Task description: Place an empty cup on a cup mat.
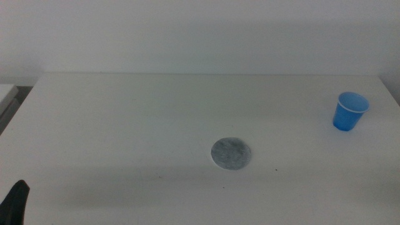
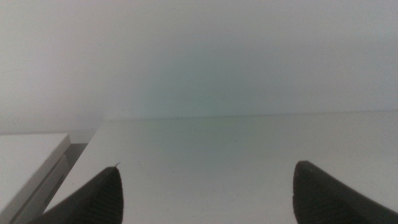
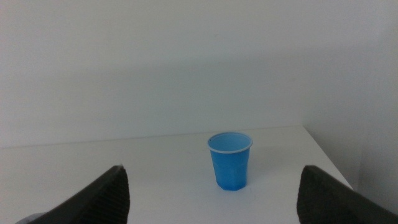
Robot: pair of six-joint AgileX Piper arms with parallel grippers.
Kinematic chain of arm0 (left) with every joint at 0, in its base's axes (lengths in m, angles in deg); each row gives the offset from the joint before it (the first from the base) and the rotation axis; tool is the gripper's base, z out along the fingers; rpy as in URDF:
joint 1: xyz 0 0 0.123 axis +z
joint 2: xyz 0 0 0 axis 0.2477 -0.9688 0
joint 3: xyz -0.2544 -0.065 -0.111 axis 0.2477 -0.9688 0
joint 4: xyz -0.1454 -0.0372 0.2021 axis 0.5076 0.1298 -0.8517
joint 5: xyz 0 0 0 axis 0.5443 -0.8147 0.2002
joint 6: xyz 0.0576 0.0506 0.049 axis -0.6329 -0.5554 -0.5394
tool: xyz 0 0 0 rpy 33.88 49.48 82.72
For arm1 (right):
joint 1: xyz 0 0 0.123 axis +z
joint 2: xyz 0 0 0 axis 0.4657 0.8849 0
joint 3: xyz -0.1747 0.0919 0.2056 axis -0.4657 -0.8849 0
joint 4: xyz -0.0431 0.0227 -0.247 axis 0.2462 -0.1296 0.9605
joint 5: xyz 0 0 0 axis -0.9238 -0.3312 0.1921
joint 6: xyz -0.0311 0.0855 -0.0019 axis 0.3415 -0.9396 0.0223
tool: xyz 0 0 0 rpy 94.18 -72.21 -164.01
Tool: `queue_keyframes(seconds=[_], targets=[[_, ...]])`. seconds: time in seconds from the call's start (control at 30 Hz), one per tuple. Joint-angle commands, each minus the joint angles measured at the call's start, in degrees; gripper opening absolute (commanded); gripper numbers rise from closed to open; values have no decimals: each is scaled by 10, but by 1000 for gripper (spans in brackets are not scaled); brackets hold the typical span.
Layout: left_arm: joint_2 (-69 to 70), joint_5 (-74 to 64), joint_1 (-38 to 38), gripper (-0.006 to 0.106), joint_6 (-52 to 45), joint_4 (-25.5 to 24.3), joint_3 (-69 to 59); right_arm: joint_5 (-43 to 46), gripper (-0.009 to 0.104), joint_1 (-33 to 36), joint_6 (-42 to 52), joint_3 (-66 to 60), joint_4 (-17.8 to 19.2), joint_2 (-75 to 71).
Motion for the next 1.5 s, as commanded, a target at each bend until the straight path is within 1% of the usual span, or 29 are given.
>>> queue_keyframes(seconds=[0.0,0.13,0.23,0.3,0.37,0.43,0.53,0.7,0.77,0.83,0.9,0.97,1.03,1.1,1.17,1.33,1.4,1.47], targets=[[2,7,-1,94,2,1,0,2,93,0,8,-2,6,-2],[2,7,-1,94,2,1,0,-14,93,0,16,-2,7,-2],[2,7,-1,94,2,1,0,-19,93,0,-1,2,3,3],[2,7,-1,94,2,1,0,-19,93,0,-31,28,2,45],[2,7,-1,94,2,1,0,-41,93,0,-37,70,5,107],[2,7,-1,94,2,1,0,-85,93,0,-31,130,13,174],[2,7,-1,94,2,1,0,-189,93,0,-27,255,15,287],[2,7,-1,94,2,1,0,-420,93,0,-27,472,-5,464],[2,7,-1,94,2,1,0,-466,93,0,-27,533,-5,512],[2,7,-1,94,2,1,0,-462,93,0,-27,579,-5,550],[2,7,-1,94,2,1,0,-424,93,0,-27,607,-5,584],[2,7,-1,94,2,1,0,-367,93,0,-28,617,-9,605],[2,7,-1,94,2,1,0,-332,93,0,-28,617,-11,620],[2,7,-1,94,2,1,0,-320,93,0,-28,617,-24,628],[2,7,-1,94,2,1,0,-309,93,0,-28,617,-26,633],[2,7,-1,94,2,1,0,-315,93,-1,-33,623,-20,641],[2,7,-1,94,2,1,0,-337,93,-9,-71,647,-18,657],[2,7,-1,94,2,1,0,-369,93,-24,-85,680,-18,681]])
